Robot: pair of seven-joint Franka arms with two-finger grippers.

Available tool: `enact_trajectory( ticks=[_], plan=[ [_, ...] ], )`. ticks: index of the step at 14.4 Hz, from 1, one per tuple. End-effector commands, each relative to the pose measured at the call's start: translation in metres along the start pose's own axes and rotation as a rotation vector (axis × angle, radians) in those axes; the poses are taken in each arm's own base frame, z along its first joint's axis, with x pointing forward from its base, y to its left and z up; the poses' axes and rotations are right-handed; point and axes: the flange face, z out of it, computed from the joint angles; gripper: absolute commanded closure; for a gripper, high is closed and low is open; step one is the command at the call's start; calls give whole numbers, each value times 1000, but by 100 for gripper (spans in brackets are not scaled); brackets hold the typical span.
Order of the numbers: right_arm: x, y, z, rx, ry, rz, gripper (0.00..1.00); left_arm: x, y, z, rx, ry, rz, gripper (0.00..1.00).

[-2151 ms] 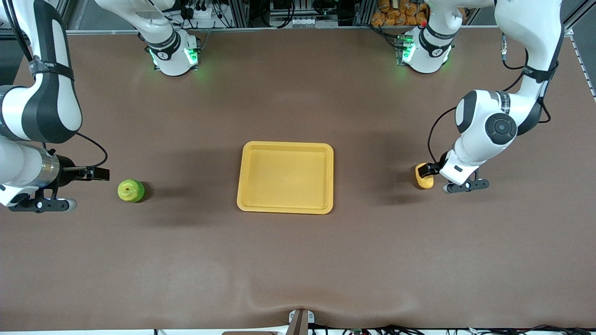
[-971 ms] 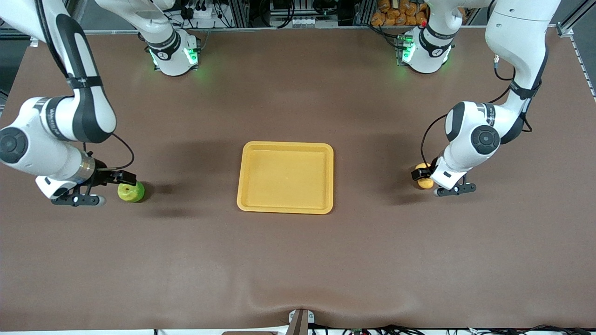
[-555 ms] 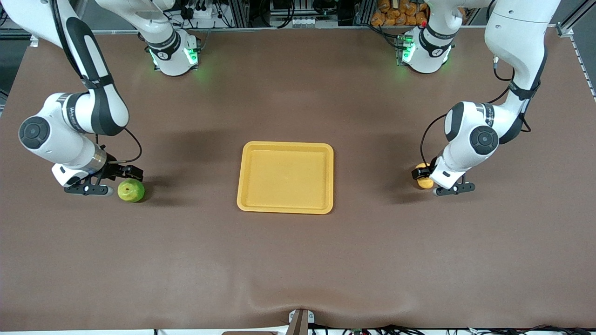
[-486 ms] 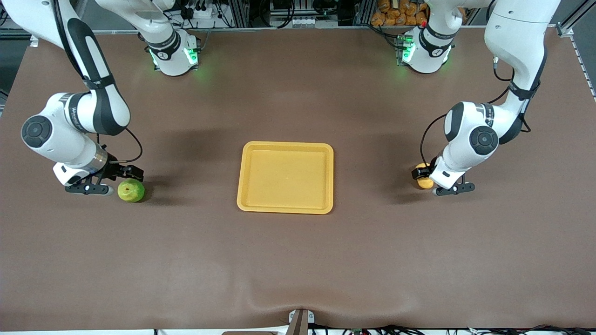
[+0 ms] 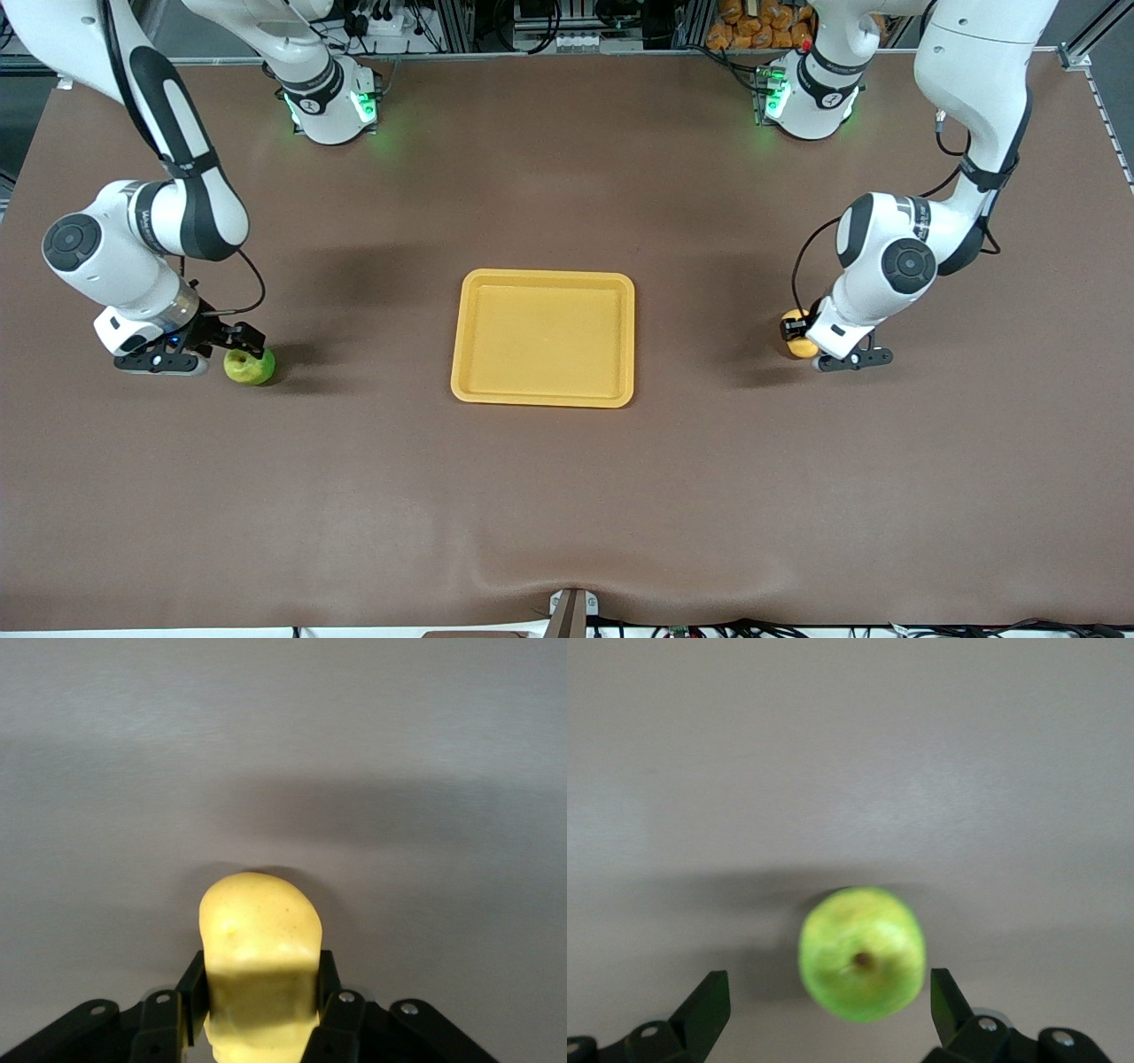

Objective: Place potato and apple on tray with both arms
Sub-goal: 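Carry the potato over the tray with the left gripper while the right lifts the apple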

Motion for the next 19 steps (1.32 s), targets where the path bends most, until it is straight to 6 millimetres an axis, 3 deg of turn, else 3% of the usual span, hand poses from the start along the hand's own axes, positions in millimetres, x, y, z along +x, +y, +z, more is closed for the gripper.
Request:
enact_trajectory(
  ticks=[1,4,10,14,15,16,17,19],
  plan=[
    [-4,5,13,2,-7,-19,0,-6,23,-23,-4,14,21,81],
    [-4,6,24,2,-15,-16,0,-10,56,-43,-28,38,77,83],
    [-5,9,56,0,-1,-2,0,-18,153,-88,-73,49,193,83],
    [-9,8,70,2,-18,5,0,-21,204,-100,-103,82,253,83],
    [-8,9,70,1,-11,6,33,-23,219,-100,-113,84,247,83],
    [-6,9,69,-3,12,8,78,-25,232,-100,-121,84,229,83],
    [-4,10,70,-5,30,11,100,-27,246,-100,-129,86,207,83],
    [-2,8,68,-6,38,7,100,-33,269,-94,-136,80,187,83]
  ],
)
